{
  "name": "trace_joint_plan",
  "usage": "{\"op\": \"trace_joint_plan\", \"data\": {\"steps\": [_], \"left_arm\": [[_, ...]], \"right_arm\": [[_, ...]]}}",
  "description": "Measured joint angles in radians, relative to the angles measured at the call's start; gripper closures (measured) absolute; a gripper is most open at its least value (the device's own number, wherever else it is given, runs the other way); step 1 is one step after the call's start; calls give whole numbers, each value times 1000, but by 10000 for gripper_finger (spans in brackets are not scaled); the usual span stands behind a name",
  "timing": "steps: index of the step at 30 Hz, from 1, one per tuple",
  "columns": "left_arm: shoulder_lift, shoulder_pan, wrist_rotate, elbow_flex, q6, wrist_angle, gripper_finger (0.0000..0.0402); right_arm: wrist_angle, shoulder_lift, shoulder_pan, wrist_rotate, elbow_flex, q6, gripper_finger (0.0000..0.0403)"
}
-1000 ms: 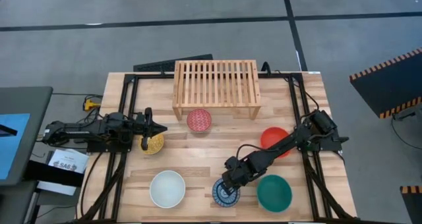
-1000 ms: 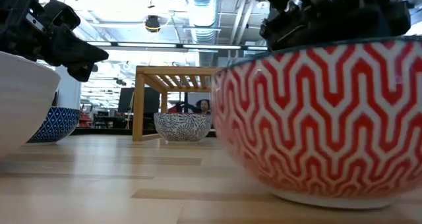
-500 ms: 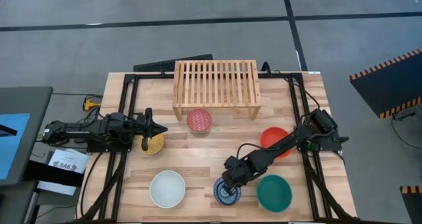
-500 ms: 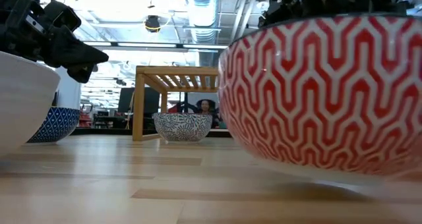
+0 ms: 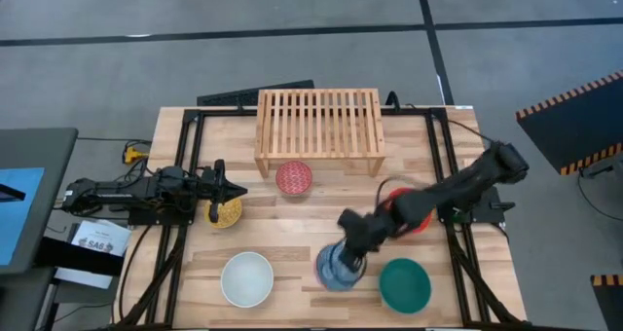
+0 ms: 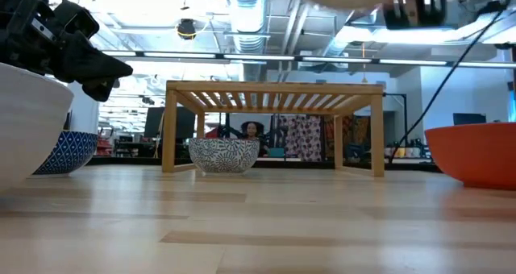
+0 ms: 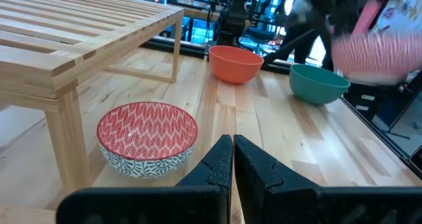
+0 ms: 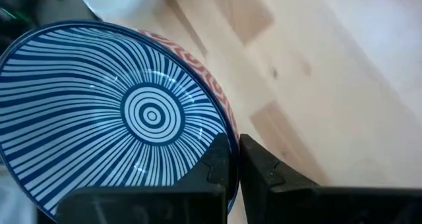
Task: Place and stack bowls onto a shelf
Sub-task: Put the small blue bowl on the shelf
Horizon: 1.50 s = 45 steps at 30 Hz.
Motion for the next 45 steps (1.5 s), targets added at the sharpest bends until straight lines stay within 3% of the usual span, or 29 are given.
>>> {"op": "trace_joint_plan", "data": {"steps": [4,8,16,19,24,31,45], "left_arm": [[0,0,0,0,0,0,401],[0,0,0,0,0,0,401],[0,0,-1,0,0,0,401],[0,0,-1,0,0,0,401],[0,0,-1,0,0,0,402],[0,0,-2,0,0,0,401],[0,0,-2,0,0,0,402]], "right_arm": [[-49,-130,-120,61,30,-58,368],[-219,-189,-290,146,183,-227,368],[-627,-92,-718,164,574,-653,368],[-698,-38,-863,127,613,-795,368],[-762,61,-1057,-22,612,-971,368],[-850,174,-1173,-85,612,-1038,368],[-803,232,-1180,-80,612,-927,368]]}}
